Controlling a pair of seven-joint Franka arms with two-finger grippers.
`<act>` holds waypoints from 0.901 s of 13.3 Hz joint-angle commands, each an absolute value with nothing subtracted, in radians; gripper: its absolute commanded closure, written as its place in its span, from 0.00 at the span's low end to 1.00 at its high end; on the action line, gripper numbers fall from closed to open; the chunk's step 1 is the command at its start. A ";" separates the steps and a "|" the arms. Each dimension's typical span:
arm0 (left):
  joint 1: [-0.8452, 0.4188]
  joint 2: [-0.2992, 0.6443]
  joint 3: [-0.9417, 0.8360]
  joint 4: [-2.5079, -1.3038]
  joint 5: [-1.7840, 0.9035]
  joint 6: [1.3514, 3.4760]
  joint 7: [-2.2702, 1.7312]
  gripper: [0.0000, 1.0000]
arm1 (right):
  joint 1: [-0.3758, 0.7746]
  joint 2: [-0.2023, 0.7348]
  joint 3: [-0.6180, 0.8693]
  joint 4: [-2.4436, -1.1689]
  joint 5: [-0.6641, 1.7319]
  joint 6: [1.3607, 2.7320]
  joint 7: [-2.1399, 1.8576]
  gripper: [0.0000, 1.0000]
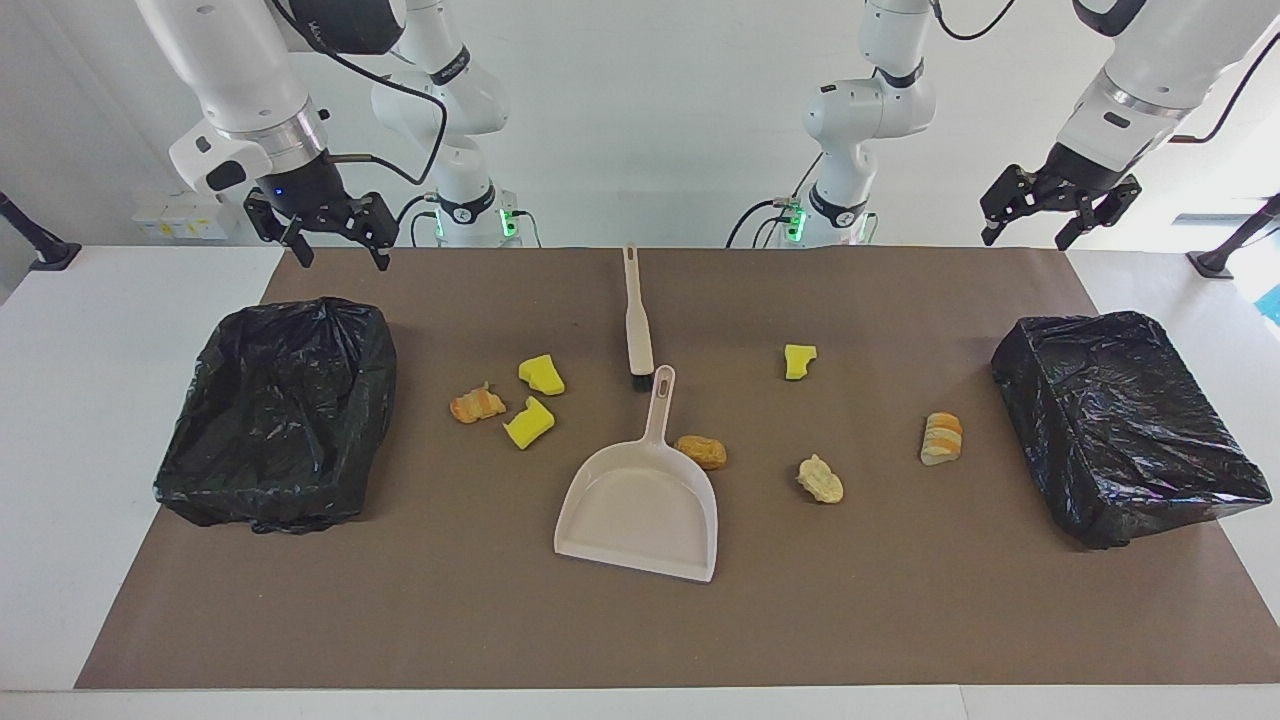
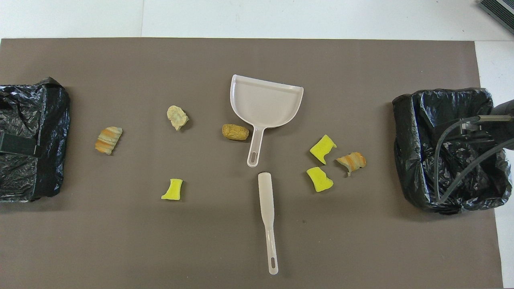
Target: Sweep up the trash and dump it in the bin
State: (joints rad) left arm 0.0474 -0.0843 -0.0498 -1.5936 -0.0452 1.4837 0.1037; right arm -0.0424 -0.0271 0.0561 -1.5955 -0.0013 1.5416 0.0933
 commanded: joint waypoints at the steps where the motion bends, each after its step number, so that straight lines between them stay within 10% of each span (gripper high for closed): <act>1: 0.054 -0.103 -0.049 -1.603 -0.041 1.486 0.113 0.00 | -0.054 -0.032 0.061 -1.605 0.025 1.546 0.109 0.00; 12: 0.041 -0.103 -0.051 -1.605 -0.043 1.497 0.107 0.00 | -0.054 -0.032 0.061 -1.605 0.025 1.546 0.109 0.00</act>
